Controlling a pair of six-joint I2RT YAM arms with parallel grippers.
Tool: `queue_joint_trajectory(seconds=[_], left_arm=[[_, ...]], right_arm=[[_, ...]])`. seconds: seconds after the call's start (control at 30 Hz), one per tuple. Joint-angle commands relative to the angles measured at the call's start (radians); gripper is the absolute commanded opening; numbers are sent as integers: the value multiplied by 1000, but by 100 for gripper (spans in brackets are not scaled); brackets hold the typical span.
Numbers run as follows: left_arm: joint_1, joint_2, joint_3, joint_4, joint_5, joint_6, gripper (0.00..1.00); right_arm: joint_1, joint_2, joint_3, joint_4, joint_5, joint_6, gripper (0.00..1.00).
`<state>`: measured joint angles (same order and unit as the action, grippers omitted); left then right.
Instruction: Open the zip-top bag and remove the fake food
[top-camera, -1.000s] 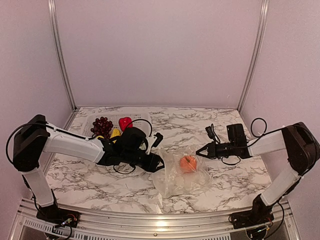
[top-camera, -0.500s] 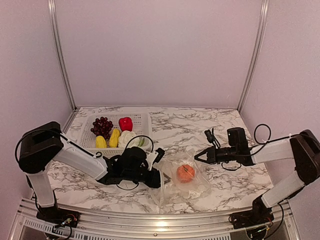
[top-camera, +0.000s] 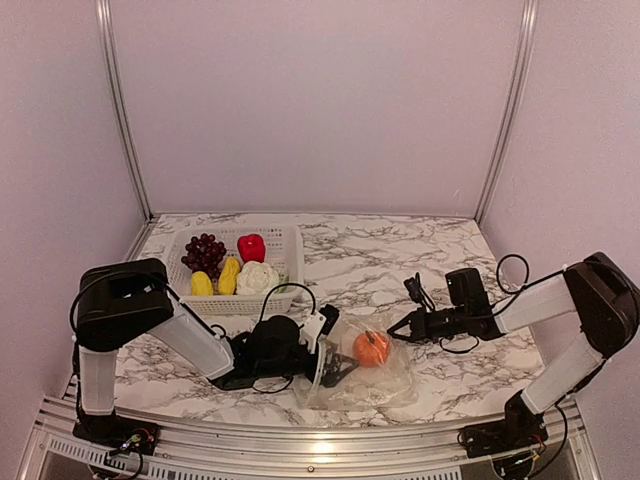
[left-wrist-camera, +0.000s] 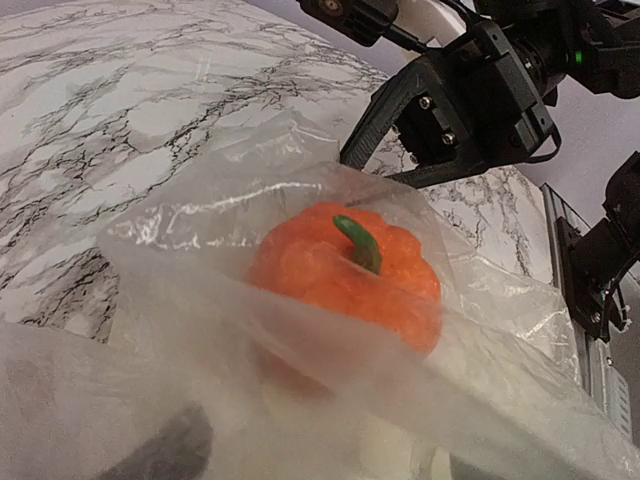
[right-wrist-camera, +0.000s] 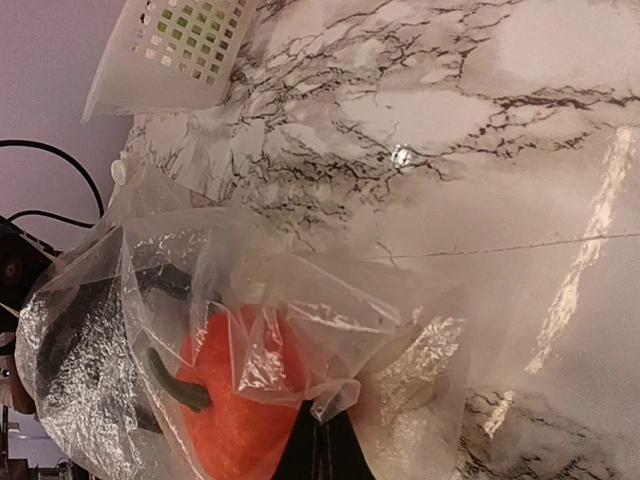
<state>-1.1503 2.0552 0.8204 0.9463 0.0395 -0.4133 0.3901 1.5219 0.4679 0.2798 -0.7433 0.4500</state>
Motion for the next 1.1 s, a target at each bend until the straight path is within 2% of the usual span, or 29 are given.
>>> queue_joint_trajectory(seconds=[0.0,0.27,0.4,0.5,0.77,1.07], left_arm=[[-26,47,54,48,-34,134,85],[-42,110,137,-25,-35,242,98],[-43,136,170,-70,-62,258,99],[-44,122,152,-75,-74,261,95],[-44,-33,13,-93,-95,286,73],[-44,-159,-133,-80,-124,260,69]], right_arm=[[54,31,-9,36,34,29,0],[143,66,-5,91,67,82,0],[182,86,0,114,68,101,0],[181,77,6,101,85,96,0],[115,9,12,24,144,79,0],[-17,-155,-8,-29,166,59,0]])
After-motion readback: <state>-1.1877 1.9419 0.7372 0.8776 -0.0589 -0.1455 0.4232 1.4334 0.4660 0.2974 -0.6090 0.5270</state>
